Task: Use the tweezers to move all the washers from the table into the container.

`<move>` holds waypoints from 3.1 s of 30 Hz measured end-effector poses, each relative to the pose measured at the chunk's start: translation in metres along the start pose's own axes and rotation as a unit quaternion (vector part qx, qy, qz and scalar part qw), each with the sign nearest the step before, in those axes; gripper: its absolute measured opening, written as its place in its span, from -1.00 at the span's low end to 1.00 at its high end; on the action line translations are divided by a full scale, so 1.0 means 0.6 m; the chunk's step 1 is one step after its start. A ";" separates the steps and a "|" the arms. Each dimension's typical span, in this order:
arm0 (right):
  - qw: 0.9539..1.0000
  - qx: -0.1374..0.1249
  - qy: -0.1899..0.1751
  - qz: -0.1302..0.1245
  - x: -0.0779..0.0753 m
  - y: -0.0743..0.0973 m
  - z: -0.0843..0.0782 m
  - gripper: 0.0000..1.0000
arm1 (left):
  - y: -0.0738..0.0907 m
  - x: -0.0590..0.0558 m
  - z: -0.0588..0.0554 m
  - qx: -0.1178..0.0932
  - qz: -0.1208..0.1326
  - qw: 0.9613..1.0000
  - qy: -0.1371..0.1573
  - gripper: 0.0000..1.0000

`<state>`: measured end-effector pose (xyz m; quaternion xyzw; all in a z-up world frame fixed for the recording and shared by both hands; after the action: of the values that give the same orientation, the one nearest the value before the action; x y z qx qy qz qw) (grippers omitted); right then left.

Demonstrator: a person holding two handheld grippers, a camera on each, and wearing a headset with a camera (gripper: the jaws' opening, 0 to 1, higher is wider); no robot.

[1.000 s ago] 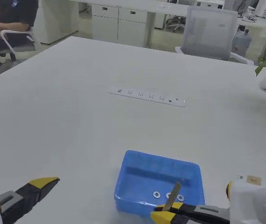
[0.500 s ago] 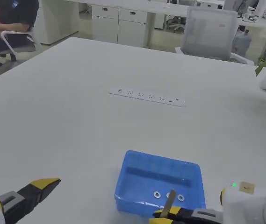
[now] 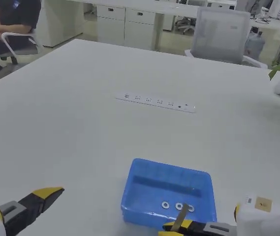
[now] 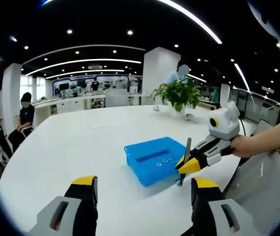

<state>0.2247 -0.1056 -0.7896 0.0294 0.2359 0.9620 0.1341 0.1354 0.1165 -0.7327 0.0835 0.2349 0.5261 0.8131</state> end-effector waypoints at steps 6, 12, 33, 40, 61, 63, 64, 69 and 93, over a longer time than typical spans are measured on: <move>1.000 -0.008 -0.008 -0.007 0.002 0.006 -0.006 -0.92 | 0.000 0.001 0.000 0.000 0.001 1.000 -0.001 0.57; 1.000 -0.012 -0.010 -0.010 0.007 0.009 -0.009 -0.92 | 0.002 0.006 0.001 -0.013 -0.005 1.000 0.005 0.58; 0.997 -0.008 0.071 0.018 0.025 0.004 0.028 -0.94 | 0.002 0.029 -0.014 -0.008 -0.001 1.000 0.003 0.56; 0.999 -0.033 0.028 0.022 0.019 0.015 0.053 -0.94 | 0.001 0.025 -0.014 -0.006 -0.005 1.000 0.002 0.56; 0.986 -0.106 -0.132 -0.002 -0.085 0.004 0.090 -0.94 | 0.000 0.022 -0.013 -0.006 -0.004 1.000 0.002 0.55; 0.985 -0.103 -0.139 -0.002 -0.095 -0.006 0.089 -0.94 | 0.000 0.023 -0.013 -0.006 -0.004 1.000 0.003 0.55; 0.985 -0.101 -0.141 -0.002 -0.098 -0.010 0.088 -0.94 | 0.000 0.023 -0.013 -0.007 -0.003 1.000 0.003 0.55; 0.988 -0.080 -0.133 0.003 -0.110 -0.031 0.083 -0.94 | 0.001 0.014 -0.008 -0.008 -0.002 1.000 0.004 0.54; 0.992 -0.004 -0.127 -0.002 -0.138 -0.076 0.042 -0.93 | 0.001 0.002 0.000 -0.002 -0.004 1.000 0.003 0.52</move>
<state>0.3183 -0.0783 -0.7879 0.1508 0.2132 0.9511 0.1649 0.1353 0.1180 -0.7326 0.0793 0.2368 0.5237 0.8145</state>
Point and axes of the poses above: the centre of the closed fingertips' face, and the gripper's own axes: y roughly backward along the fingers, x roughly to its left, z roughly out of its top, the point moved 10 cm from there along y, roughly backward along the fingers, and after that the axes turned 15 degrees about y, right-handed, at the moved point
